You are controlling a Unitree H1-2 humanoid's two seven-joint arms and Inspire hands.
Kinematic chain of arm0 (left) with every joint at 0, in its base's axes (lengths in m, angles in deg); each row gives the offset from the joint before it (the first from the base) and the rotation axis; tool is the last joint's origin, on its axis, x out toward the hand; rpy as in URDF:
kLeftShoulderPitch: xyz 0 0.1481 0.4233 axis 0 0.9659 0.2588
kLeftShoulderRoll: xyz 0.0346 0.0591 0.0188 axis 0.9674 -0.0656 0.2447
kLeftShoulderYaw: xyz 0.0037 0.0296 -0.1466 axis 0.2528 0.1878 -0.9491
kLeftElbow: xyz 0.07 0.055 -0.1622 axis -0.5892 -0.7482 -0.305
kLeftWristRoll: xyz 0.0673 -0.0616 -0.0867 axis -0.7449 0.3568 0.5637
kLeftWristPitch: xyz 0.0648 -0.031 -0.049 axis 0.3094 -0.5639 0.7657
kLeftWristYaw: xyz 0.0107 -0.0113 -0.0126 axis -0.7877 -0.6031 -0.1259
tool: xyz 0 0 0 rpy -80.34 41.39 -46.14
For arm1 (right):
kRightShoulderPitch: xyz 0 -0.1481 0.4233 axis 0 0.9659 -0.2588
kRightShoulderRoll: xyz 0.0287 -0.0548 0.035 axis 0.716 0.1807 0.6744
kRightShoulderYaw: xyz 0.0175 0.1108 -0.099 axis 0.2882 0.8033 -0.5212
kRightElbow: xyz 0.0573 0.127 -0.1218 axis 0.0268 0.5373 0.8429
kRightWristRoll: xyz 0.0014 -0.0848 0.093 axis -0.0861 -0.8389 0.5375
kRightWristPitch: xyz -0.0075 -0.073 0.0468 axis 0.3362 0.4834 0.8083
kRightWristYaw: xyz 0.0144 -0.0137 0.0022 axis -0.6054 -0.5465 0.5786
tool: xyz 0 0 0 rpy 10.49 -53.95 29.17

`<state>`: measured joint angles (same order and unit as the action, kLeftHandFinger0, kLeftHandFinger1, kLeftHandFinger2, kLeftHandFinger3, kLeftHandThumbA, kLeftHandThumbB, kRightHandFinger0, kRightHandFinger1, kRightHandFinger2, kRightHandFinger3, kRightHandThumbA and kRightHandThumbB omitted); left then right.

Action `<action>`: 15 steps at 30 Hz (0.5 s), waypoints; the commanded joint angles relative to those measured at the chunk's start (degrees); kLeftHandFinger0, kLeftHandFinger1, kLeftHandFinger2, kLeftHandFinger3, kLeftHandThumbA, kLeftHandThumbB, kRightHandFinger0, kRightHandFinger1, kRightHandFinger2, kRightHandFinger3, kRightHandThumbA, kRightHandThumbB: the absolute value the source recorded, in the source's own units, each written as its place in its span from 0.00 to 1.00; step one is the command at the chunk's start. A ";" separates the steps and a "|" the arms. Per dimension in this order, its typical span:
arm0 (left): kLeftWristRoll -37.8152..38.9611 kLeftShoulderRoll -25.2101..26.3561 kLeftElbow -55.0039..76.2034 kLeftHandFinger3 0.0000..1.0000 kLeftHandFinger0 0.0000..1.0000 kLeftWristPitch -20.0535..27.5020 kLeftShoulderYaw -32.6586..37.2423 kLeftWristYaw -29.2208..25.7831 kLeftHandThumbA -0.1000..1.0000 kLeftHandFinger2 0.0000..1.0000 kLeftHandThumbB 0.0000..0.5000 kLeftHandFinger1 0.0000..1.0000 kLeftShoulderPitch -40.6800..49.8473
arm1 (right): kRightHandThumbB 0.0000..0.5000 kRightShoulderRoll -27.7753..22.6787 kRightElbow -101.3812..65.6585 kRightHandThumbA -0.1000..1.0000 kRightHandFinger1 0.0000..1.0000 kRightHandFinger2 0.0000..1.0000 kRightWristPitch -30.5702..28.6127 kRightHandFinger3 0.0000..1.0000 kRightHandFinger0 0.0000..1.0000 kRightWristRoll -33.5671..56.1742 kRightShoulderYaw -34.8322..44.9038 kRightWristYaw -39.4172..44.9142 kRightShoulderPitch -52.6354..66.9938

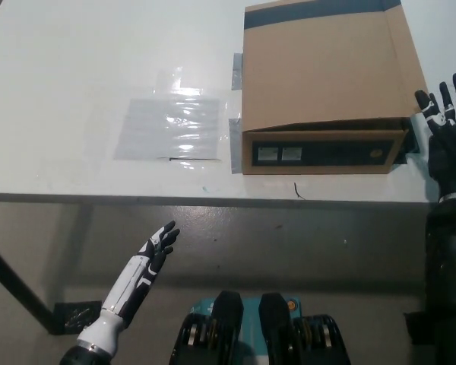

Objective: A small storage box is placed at the center of the table and the robot uses its right hand to slide under its lid and push it upwards to open it

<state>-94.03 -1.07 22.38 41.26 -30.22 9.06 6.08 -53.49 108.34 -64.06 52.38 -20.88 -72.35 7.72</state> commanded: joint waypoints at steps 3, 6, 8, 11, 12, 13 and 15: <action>-0.05 0.51 0.41 1.00 1.00 2.17 0.21 0.96 1.00 1.00 1.00 1.00 -0.96 | 0.63 0.30 -1.28 1.00 1.00 1.00 -0.94 1.00 1.00 3.84 1.30 2.97 -4.07; 0.05 0.43 0.33 1.00 1.00 2.08 0.22 1.00 1.00 1.00 1.00 1.00 -1.02 | 0.65 0.50 -1.83 1.00 1.00 1.00 -0.55 1.00 1.00 4.65 1.51 3.04 -4.27; 0.11 0.42 0.38 1.00 1.00 1.92 0.20 1.02 1.00 1.00 1.00 1.00 -0.90 | 0.65 0.85 -2.87 1.00 1.00 1.00 0.31 1.00 1.00 5.73 1.57 3.07 -4.36; 0.29 0.37 0.60 1.00 1.00 1.64 0.16 1.06 1.00 1.00 1.00 1.00 -0.81 | 0.65 0.93 -4.20 1.00 1.00 1.00 0.92 1.00 1.00 5.58 1.06 2.81 -4.35; 0.31 0.40 0.63 1.00 1.00 1.59 0.16 1.10 1.00 1.00 1.00 1.00 -0.79 | 0.65 1.13 -4.94 1.00 1.00 1.00 1.25 1.00 1.00 5.66 1.01 2.44 -4.34; 0.29 0.41 0.69 1.00 1.00 1.67 0.14 1.09 1.00 1.00 1.00 1.00 -0.83 | 0.66 1.17 -5.63 1.00 1.00 1.00 1.82 1.00 1.00 5.79 0.80 2.45 -4.39; 0.29 0.34 0.65 1.00 1.00 1.71 0.10 1.04 1.00 1.00 1.00 1.00 -0.87 | 0.65 1.54 -7.08 1.00 1.00 1.00 3.03 1.00 1.00 6.53 0.70 2.07 -4.44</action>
<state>-94.01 -1.07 22.36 41.28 -30.22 9.20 6.08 -52.30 105.21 -62.88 56.66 -19.90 -71.24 6.87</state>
